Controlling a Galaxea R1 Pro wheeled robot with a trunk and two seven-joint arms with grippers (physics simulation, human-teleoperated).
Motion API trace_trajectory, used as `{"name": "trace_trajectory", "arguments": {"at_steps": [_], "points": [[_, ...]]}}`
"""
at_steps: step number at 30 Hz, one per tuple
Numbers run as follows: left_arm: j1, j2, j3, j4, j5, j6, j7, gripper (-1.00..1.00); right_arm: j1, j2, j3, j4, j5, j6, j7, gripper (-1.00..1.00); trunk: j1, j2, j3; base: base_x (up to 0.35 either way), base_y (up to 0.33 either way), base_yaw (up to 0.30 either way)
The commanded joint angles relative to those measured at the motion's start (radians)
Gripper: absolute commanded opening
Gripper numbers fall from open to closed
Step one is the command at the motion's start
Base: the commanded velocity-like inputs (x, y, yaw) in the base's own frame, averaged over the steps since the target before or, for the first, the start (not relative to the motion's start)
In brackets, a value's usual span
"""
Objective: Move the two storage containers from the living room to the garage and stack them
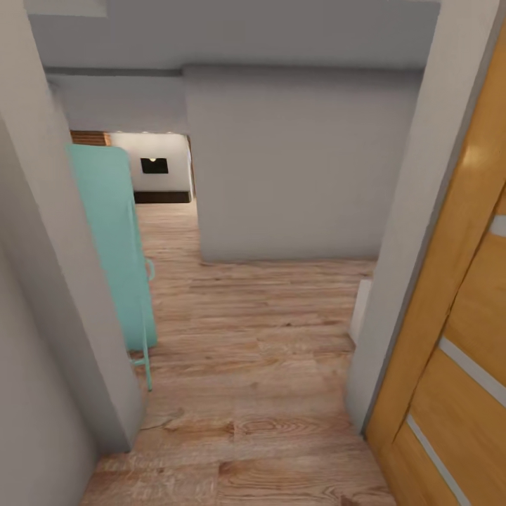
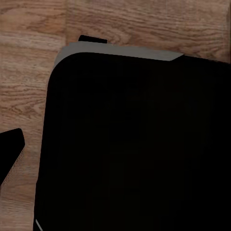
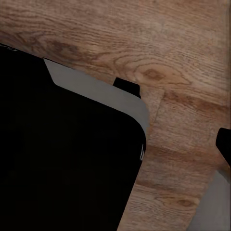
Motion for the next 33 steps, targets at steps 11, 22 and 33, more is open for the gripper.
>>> {"name": "trace_trajectory", "arguments": {"at_steps": [11, 22, 33], "points": [[0.000, 0.000, 0.001, 0.000, 0.007, -0.002, -0.002, 1.00, -0.001, 0.002, 0.015, 0.002, -0.003, -0.007, 0.002, 1.00, 0.001, 0.000, -0.001, 0.321, 0.000, 0.000], [0.000, 0.000, 0.002, 0.000, 0.007, -0.002, -0.001, 1.00, -0.001, 0.002, 0.015, 0.002, -0.003, -0.008, 0.002, 1.00, 0.001, 0.000, -0.001, 0.321, 0.000, 0.000], [0.000, 0.000, 0.002, 0.001, 0.007, -0.003, -0.001, 1.00, -0.001, 0.001, 0.015, 0.002, -0.003, -0.008, 0.002, 1.00, 0.001, 0.000, -0.001, 0.321, 0.000, 0.000]]}}
